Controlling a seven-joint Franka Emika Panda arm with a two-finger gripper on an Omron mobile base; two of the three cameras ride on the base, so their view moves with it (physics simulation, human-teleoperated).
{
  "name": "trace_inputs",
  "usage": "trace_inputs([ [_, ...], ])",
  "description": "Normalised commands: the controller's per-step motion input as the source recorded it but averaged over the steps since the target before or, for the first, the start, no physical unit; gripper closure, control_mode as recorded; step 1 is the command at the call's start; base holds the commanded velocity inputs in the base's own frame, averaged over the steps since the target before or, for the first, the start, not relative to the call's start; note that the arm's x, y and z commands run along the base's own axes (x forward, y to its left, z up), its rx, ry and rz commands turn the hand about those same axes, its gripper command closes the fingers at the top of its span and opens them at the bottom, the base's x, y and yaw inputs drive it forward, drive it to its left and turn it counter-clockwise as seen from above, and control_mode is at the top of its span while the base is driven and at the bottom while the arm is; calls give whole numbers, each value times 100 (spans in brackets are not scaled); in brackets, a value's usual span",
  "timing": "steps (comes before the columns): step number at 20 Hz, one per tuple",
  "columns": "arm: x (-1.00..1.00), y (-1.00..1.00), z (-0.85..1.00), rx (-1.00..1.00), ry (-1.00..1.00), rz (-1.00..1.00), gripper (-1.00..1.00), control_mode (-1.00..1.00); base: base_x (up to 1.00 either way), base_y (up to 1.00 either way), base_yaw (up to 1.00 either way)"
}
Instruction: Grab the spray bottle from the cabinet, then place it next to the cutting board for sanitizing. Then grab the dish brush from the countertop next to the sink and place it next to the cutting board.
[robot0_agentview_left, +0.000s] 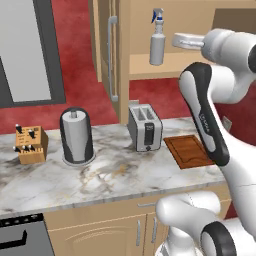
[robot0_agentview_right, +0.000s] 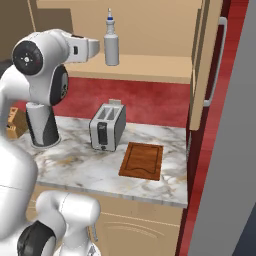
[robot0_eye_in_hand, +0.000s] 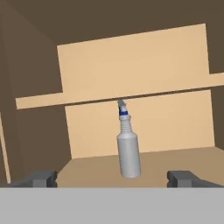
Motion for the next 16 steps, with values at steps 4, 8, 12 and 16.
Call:
trace_inputs([
  [4, 44, -1, 0, 0, 3, 0, -100, -100, 0, 0, 0],
  [8, 30, -24, 0, 0, 0, 0, -100, -100, 0, 0, 0],
  [12, 18, -25, 0, 0, 0, 0, -100, -100, 0, 0, 0],
  [16, 31, -4, -7, -3, 0, 0, -100, -100, 0, 0, 0],
])
